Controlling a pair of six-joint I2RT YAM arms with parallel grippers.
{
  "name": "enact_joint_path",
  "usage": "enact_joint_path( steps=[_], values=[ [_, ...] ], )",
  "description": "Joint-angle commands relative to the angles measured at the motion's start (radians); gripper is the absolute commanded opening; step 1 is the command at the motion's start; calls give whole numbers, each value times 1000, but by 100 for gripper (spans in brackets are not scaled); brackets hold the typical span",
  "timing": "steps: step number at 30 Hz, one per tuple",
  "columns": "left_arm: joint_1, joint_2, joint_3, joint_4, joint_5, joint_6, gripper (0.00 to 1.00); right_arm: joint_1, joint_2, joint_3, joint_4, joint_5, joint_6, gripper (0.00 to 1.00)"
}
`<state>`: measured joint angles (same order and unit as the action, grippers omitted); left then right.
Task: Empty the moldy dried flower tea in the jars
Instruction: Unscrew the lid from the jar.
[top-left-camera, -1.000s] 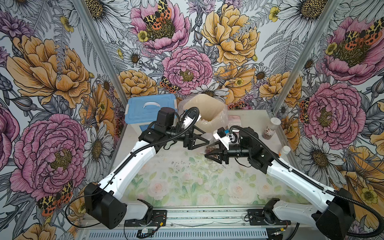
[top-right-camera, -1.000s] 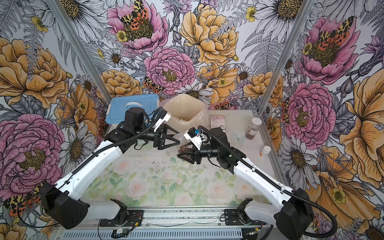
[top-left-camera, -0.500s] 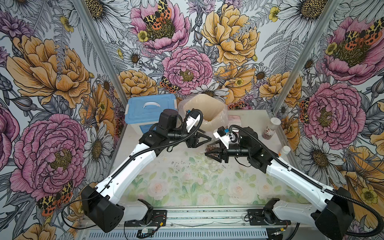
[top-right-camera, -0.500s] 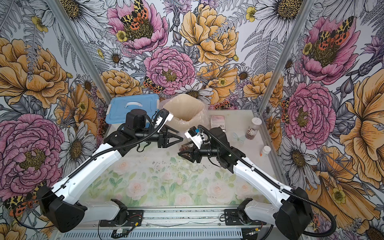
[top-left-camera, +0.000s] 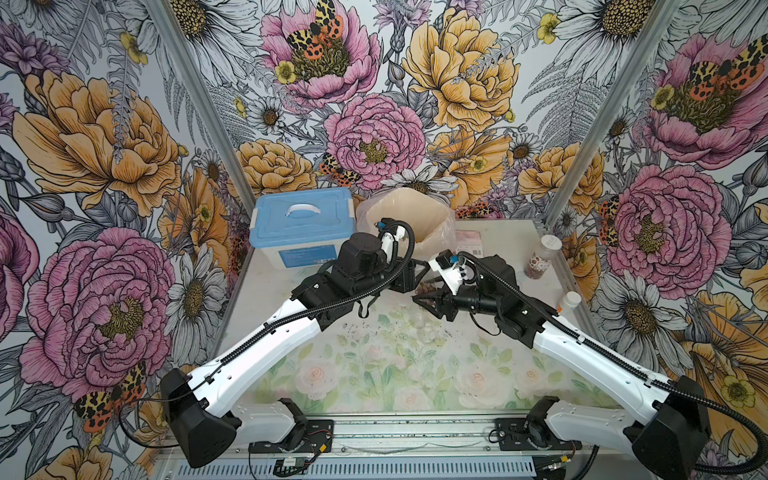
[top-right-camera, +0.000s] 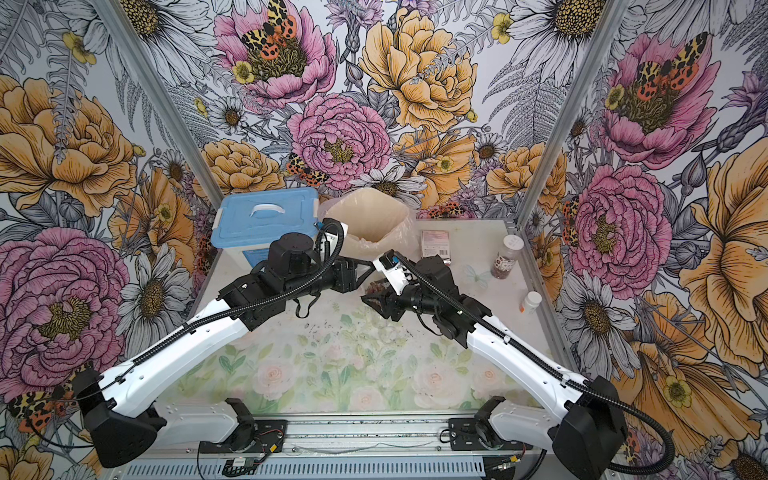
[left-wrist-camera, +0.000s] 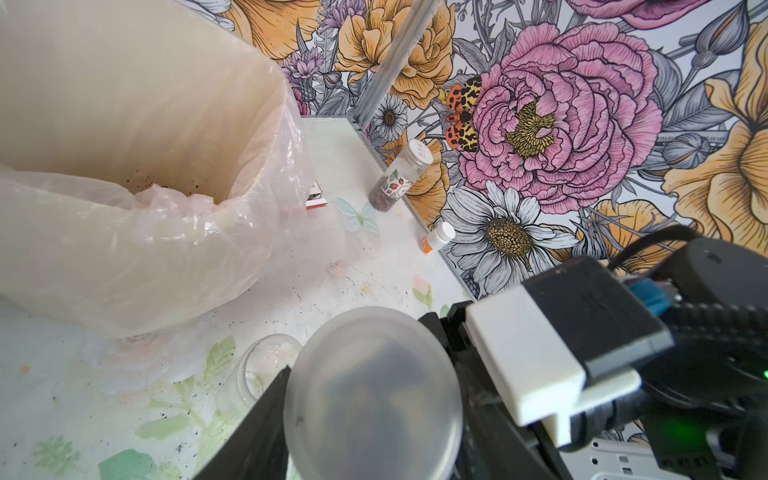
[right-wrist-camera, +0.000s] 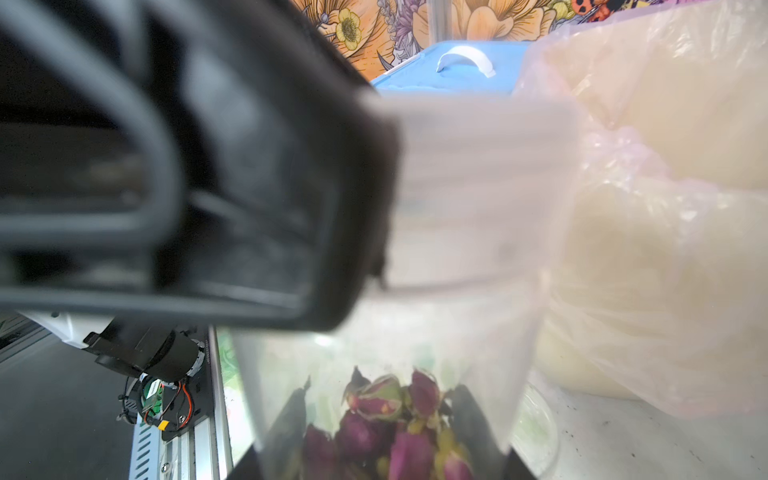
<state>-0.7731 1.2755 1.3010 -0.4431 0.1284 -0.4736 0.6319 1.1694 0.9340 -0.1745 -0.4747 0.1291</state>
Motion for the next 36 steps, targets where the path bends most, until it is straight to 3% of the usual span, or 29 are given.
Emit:
enact_joint_path(
  steps=[1, 14, 19, 24, 32, 36],
  values=[
    [4, -8, -15, 7, -118, -42, 48, 5, -43, 0, 49, 29, -22, 0],
    [13, -18, -25, 20, 64, 145, 79, 5, -46, -1, 47, -18, -24, 0],
    [56, -43, -19, 3, 152, 183, 93, 5, -45, -2, 42, -39, -26, 0],
    [144, -100, -20, -14, 337, 264, 99, 0, -45, -2, 32, -71, -32, 0],
    [352, -116, -30, -19, 850, 371, 99, -3, -23, 20, 31, -271, -12, 0],
    [374, -80, -12, -20, 971, 413, 99, 0, -13, 32, 31, -318, 1, 0]
  ],
)
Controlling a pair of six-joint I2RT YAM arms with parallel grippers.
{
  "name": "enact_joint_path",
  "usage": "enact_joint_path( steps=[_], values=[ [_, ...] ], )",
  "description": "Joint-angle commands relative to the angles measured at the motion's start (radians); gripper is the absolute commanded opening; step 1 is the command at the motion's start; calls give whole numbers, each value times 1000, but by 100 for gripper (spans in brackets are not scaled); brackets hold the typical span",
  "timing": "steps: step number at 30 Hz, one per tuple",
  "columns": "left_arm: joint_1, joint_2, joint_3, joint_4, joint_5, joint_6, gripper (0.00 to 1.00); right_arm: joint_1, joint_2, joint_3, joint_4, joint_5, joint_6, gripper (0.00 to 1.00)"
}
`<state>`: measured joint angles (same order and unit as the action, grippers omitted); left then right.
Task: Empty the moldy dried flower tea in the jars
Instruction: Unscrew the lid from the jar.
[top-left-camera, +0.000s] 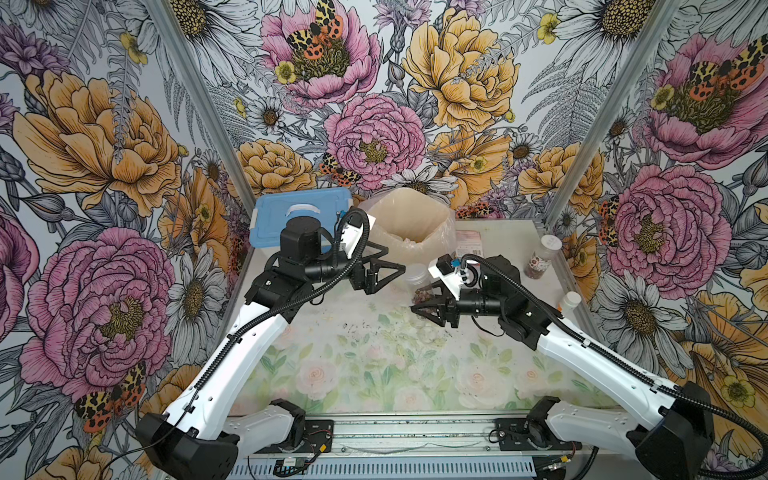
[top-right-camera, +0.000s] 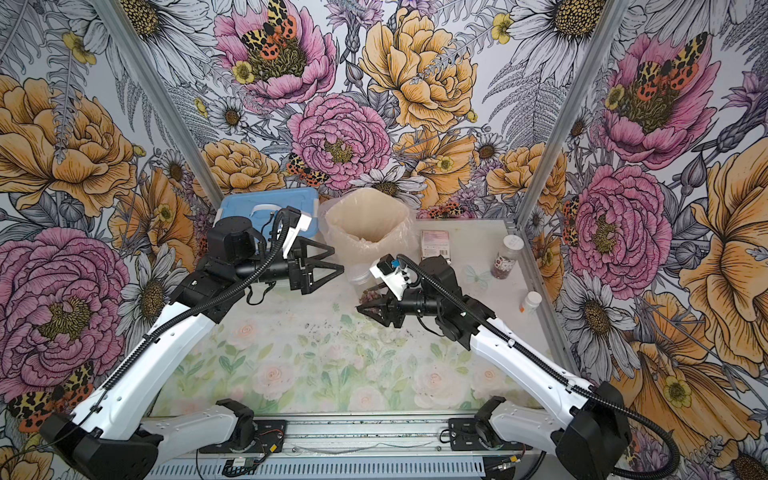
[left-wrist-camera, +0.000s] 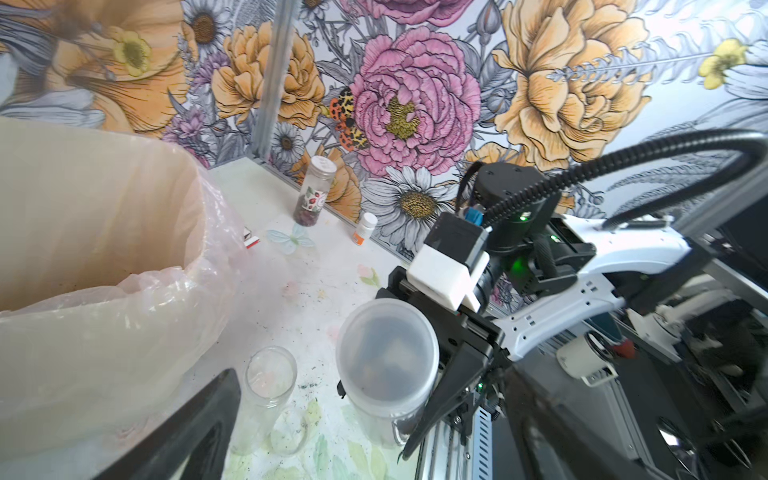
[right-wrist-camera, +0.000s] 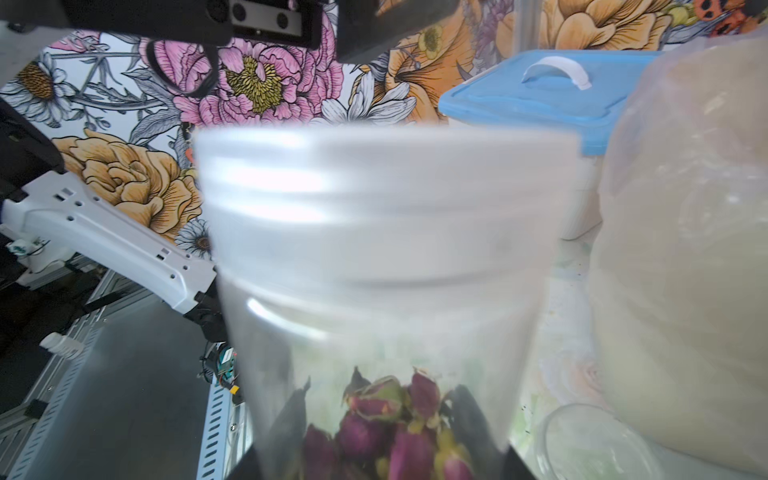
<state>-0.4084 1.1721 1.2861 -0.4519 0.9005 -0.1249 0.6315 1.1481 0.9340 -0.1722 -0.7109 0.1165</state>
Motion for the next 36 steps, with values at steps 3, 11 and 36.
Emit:
enact_joint_path(
  steps=[3, 11, 36],
  values=[
    [10, 56, 20, -10, 227, 86, 99, 3, 8, 33, 28, -92, 12, 0],
    [-2, 125, 41, -32, 224, 123, 99, 5, 21, 37, 28, -105, 11, 0],
    [-78, 146, 69, -111, 9, 162, 64, 5, 41, 37, 28, -87, 11, 0]
  ],
)
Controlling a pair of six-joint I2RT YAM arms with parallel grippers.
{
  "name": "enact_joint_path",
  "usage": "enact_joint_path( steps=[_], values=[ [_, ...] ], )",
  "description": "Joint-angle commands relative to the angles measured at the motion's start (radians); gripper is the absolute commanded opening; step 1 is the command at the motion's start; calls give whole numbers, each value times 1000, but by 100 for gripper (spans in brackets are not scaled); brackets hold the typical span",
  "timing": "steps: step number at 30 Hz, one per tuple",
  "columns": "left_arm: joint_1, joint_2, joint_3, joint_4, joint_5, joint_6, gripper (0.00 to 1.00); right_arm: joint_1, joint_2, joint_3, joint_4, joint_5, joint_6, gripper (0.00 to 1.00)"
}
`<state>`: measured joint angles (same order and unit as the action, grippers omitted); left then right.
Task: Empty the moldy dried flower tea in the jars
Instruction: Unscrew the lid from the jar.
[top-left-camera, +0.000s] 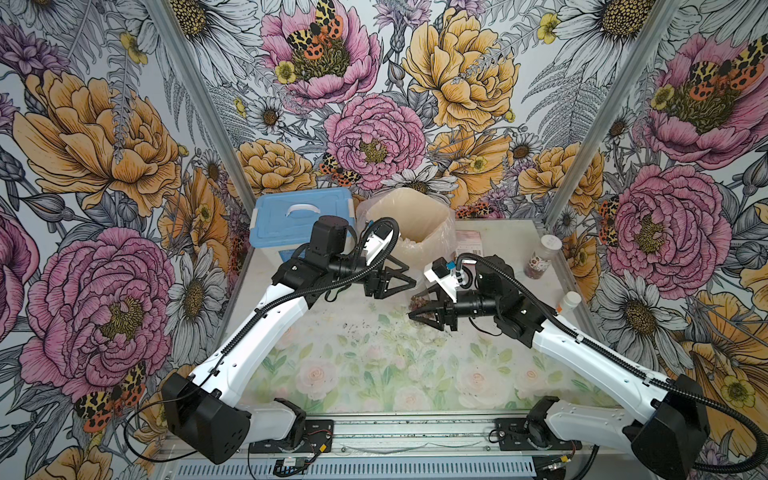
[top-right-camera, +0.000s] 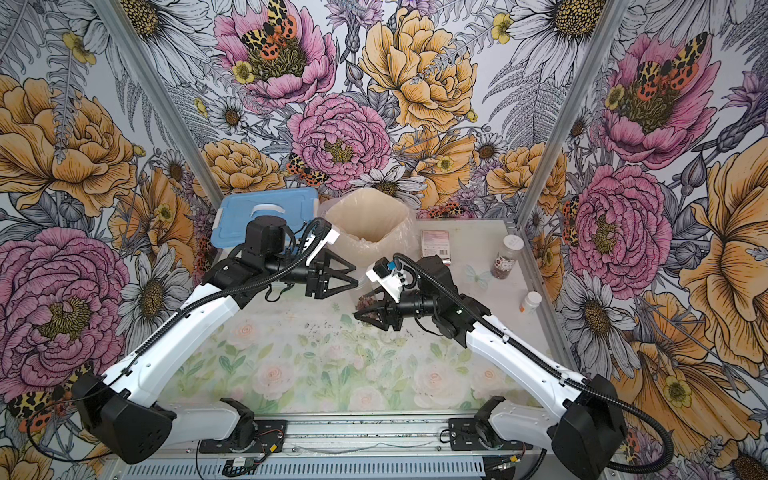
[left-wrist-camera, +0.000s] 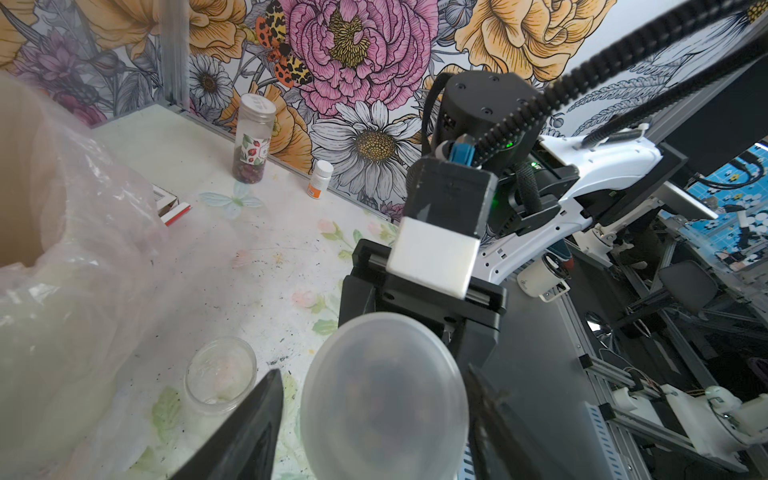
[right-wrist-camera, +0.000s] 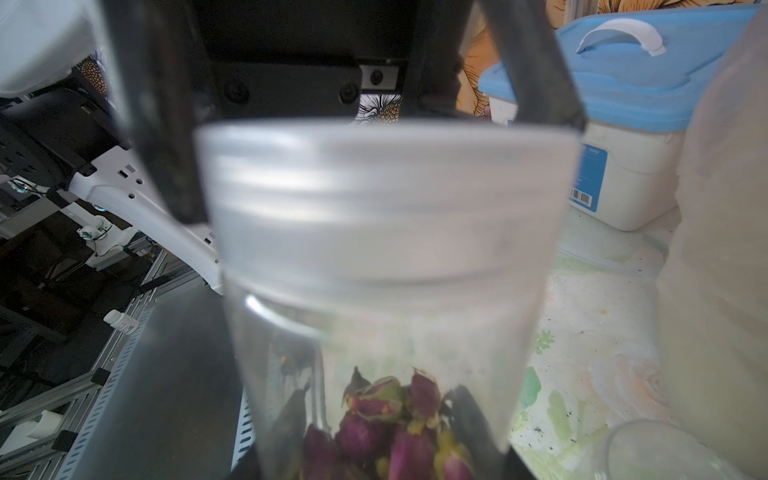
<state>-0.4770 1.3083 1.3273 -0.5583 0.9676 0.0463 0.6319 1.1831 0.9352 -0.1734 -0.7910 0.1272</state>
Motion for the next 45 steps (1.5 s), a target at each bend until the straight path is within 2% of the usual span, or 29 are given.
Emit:
enact_joint_path(
  steps=[1, 4, 9, 14, 17, 22, 31, 45],
  values=[
    [-12, 9, 30, -5, -71, -16, 62, 5, 5, 34, 29, -3, 1, 0],
    [-34, 7, 32, -5, -130, -45, 56, 5, 6, 33, 28, 29, 2, 0],
    [-96, -3, 37, -6, -365, -163, 50, 5, -8, 24, 28, 142, -6, 0],
    [-168, 14, 68, -8, -611, -368, 45, 11, -28, 13, 29, 356, -3, 0],
    [-206, 33, 88, -17, -721, -431, 44, 20, -33, 17, 28, 483, 2, 0],
    [-234, 67, 117, -27, -836, -465, 42, 37, -51, 12, 28, 615, 0, 0],
    [-236, 75, 168, -26, -819, -487, 40, 47, -51, 3, 20, 664, -27, 0],
    [-168, 52, 150, -26, -710, -484, 41, 48, -60, -14, 21, 646, -55, 0]
  ],
)
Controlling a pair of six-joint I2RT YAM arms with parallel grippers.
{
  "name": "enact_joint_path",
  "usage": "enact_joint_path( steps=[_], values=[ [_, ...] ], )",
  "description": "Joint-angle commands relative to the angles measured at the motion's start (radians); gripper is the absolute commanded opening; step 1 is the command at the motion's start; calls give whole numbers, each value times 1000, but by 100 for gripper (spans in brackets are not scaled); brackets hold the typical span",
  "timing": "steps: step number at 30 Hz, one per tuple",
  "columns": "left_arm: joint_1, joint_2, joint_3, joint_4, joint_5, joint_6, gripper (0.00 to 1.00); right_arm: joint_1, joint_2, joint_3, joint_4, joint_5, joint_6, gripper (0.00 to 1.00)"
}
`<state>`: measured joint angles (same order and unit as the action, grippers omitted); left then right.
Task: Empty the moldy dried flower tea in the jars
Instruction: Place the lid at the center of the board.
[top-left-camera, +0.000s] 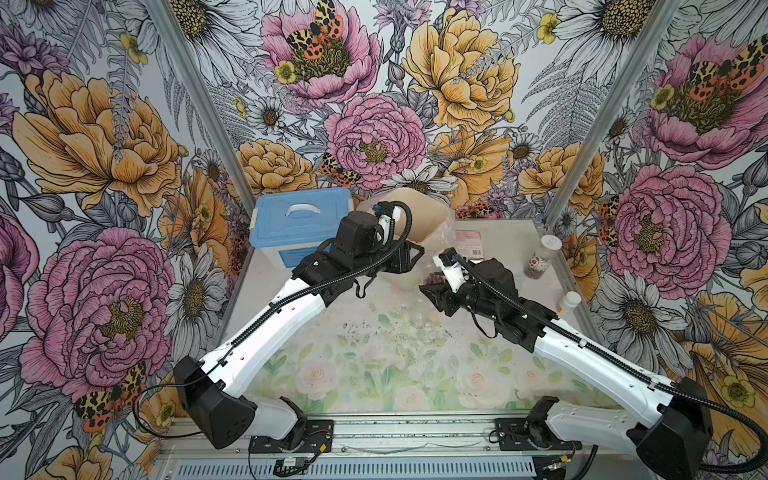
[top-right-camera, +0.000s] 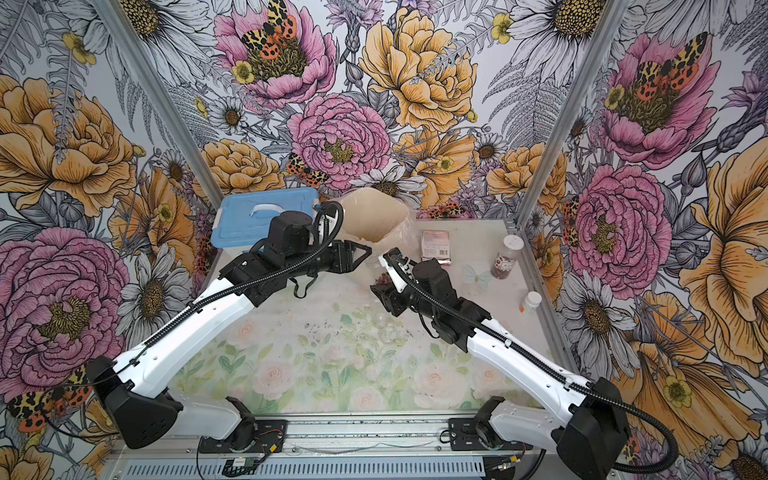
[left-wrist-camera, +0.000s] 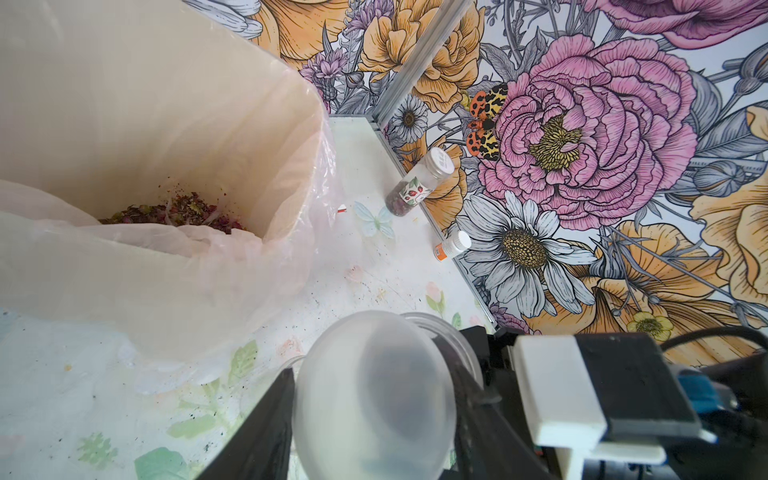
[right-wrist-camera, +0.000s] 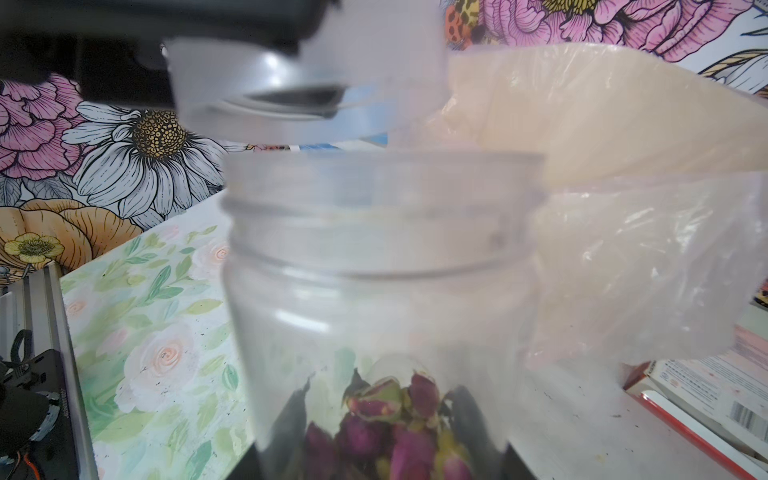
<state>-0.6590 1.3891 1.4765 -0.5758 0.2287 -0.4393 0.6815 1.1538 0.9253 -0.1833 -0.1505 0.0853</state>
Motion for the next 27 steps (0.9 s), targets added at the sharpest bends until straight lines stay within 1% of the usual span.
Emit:
enact_joint_path(
  steps=[1, 5, 8, 11, 14, 16, 18, 24, 27],
  values=[
    [27, -39, -6, -9, 30, 5, 41, -2, -32, -5, 30, 3, -15, 0],
    [75, -101, -58, -11, 0, 31, 42, -2, -37, -7, 30, 1, -16, 0],
    [135, -172, -142, -17, -41, 46, 43, -2, -44, -9, 30, -4, -19, 0],
    [185, -236, -231, -32, -116, 68, 43, -2, -49, -11, 29, -5, -21, 0],
    [209, -277, -320, -29, -201, 86, 44, -2, -51, -11, 29, -7, -24, 0],
    [209, -280, -366, -26, -245, 100, 44, -2, -51, -9, 29, -7, -25, 0],
    [210, -272, -415, 4, -250, 109, 44, -3, -51, -9, 30, -7, -25, 0],
    [190, -226, -582, 216, -251, 75, 44, -4, -55, -11, 29, -3, -27, 0],
    [164, -172, -630, 297, -270, 71, 44, -3, -61, -19, 29, -3, -27, 0]
  ],
)
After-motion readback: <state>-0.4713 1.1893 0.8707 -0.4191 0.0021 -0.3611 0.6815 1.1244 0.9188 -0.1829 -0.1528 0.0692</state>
